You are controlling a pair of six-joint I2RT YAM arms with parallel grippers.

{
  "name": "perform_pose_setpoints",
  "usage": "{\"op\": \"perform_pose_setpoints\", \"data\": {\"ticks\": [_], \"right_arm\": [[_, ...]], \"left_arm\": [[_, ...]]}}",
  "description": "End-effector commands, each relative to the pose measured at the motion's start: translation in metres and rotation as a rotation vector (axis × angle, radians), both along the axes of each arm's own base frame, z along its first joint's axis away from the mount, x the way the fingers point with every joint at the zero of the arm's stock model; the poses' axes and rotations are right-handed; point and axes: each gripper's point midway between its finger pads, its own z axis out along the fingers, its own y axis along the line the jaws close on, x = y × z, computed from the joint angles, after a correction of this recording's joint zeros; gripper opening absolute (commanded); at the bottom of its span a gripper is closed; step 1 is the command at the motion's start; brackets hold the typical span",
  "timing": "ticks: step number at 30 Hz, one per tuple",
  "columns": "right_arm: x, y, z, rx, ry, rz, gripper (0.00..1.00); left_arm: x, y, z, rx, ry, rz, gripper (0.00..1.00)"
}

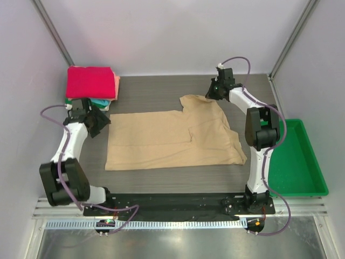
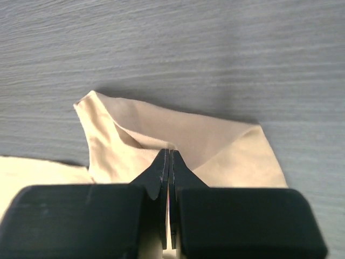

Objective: Fold and stack the t-shirts

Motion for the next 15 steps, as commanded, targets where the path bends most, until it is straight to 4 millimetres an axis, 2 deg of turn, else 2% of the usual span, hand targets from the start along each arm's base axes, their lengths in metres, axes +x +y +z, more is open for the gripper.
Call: {"op": "perform_pose_setpoints", "data": {"ticks": [1,3,5,6,8,10,15], "right_arm": [[-0.002,0.006,0.048,0.074,-0.110,0.007,0.01],[-0.011,0.009,0.044,0.097,-0.101,0.022,0.01],[-0.017,0.012,0.053,0.125,-0.116,0.031,0.01],[-0.022,0.013,0.048,0.129,-0.106,0.034,0.01],[-0.027,0.013,0.054,0.135,-0.118,0.041,0.01],[-0.034,0.012,0.049,0.135,-0.104,0.041,0.01],[-0.045,0.017,0.048,0.165,-0.097,0.059,0.01]], "left_arm": [[0.044,0.008,0.011,0.039,-0.065,0.013,0.65],[0.053,0.015,0.000,0.068,-0.029,0.027,0.64],[0.069,0.022,-0.007,0.102,-0.009,0.029,0.63],[0.079,0.022,-0.006,0.120,-0.026,0.020,0.63],[0.095,0.022,-0.014,0.168,-0.017,0.008,0.63],[0.109,0.022,-0.027,0.185,-0.005,0.006,0.63],[0.129,0.013,-0.056,0.216,0.027,-0.036,0.61]]}}
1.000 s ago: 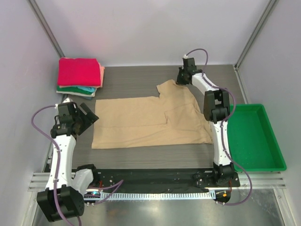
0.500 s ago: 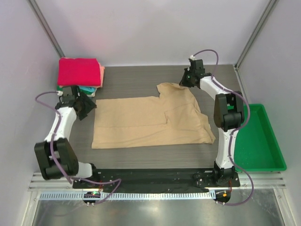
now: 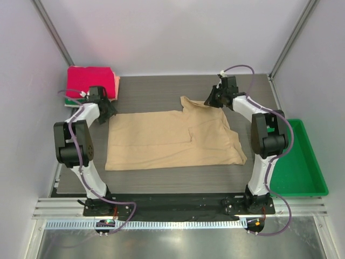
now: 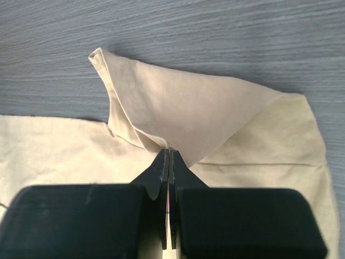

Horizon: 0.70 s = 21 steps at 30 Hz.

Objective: Fold and stack the t-shirts

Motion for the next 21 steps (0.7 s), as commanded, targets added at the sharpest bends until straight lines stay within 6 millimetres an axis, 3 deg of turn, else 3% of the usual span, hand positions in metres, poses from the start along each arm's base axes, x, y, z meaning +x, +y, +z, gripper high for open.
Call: {"op": "perform_pose_setpoints", "data": {"ticks": [1,6,21], "right_arm": [[0.004,0.009,0.044,0.062,-0.110,0.022,0.01],[0.000,0.013,0.048,0.084,-0.118,0.035,0.01],[-0.004,0.023,0.037,0.120,-0.092,0.064,0.01]], "left_arm": [[0.028,0.002,-0.001,0.070,-0.042,-0.024,0.61],[0.033,0.000,-0.021,0.055,-0.016,-0.019,0.61],[0.050,0.006,-0.025,0.099,-0.016,-0.057,0.59]]}}
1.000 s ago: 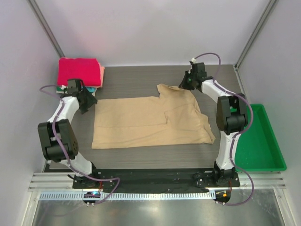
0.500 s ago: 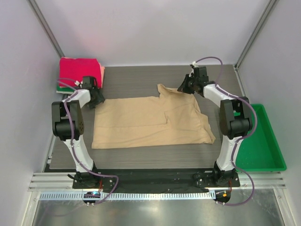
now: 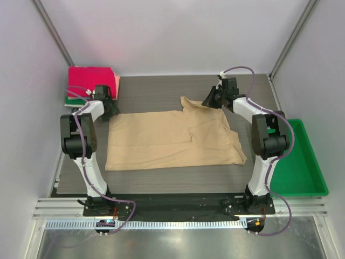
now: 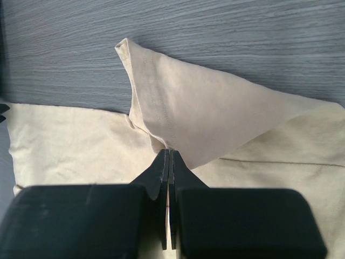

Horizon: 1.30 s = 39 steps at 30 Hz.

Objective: Fold and stack the t-shirts

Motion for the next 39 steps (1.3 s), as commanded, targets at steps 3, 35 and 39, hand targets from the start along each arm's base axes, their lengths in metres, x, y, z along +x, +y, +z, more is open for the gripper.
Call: {"op": "perform_pose_setpoints", "data": {"ticks": [3,35,39], "right_arm": [[0.006,0.009,0.032,0.042,-0.089,0.020,0.01],[-0.002,0.017,0.088,0.111,-0.163,0.027,0.01],[-0.013,0.012,0.097,0.104,-0.178,0.014,0.01]], "left_arm": [[0.019,0.006,0.003,0.020,-0.015,-0.003,0.53],[-0.014,-0.003,0.075,-0.037,-0.147,0.049,0.00],[-0.024,-0.007,0.091,-0.054,-0.183,0.042,0.00]]}}
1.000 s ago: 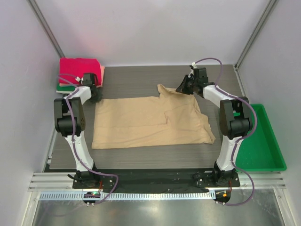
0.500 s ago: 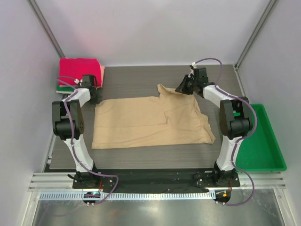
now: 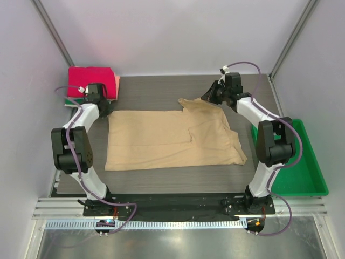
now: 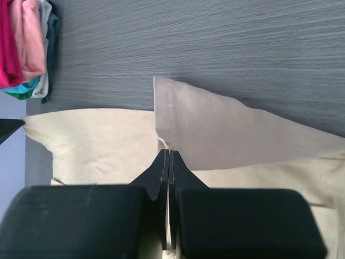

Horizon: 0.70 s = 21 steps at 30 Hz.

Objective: Fold and stack the t-shirts

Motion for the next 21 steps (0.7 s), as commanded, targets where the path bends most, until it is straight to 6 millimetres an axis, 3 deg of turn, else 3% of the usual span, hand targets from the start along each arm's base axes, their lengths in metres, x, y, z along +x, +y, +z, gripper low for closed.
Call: {"op": "perform_pose_setpoints", "data": {"ticks": [1,3,9,11,12,14,15,17,18,19,21], "right_arm": [[-0.009,0.000,0.045,0.023,-0.099,-0.006,0.01],[-0.022,-0.007,0.047,0.017,-0.098,-0.041,0.01],[-0.065,-0.029,0.050,0.014,-0.123,-0.132,0.01],[-0.080,-0.037,0.038,0.008,-0.101,-0.161,0.01],[-0.086,-0.041,0.047,0.016,-0.126,-0.174,0.01],[-0.100,-0.045,0.039,0.014,-0.114,-0.185,0.01],[-0.106,-0.049,0.050,0.019,-0.147,-0.202,0.01],[-0.119,-0.056,0.042,0.010,-0.139,-0.224,0.01],[-0.125,-0.062,0.054,0.012,-0.174,-0.251,0.01],[-0.132,-0.066,0.045,0.003,-0.151,-0.260,0.01],[-0.141,-0.074,0.047,0.010,-0.158,-0.289,0.01]], "left_arm": [[-0.012,-0.001,0.022,-0.015,-0.054,0.008,0.00],[-0.018,-0.002,0.036,-0.016,-0.095,0.011,0.00],[-0.046,-0.003,0.040,-0.019,-0.129,0.033,0.00],[-0.056,-0.003,0.039,-0.020,-0.135,0.045,0.00],[-0.060,-0.001,0.037,-0.015,-0.134,0.055,0.00],[-0.069,0.000,0.034,-0.013,-0.130,0.070,0.00],[-0.072,0.001,0.033,-0.009,-0.131,0.076,0.00],[-0.078,0.001,0.031,-0.007,-0.137,0.085,0.00],[-0.079,0.002,0.031,-0.005,-0.137,0.089,0.00],[-0.081,0.003,0.030,-0.003,-0.136,0.092,0.00],[-0.083,0.003,0.028,0.001,-0.131,0.094,0.00]]}}
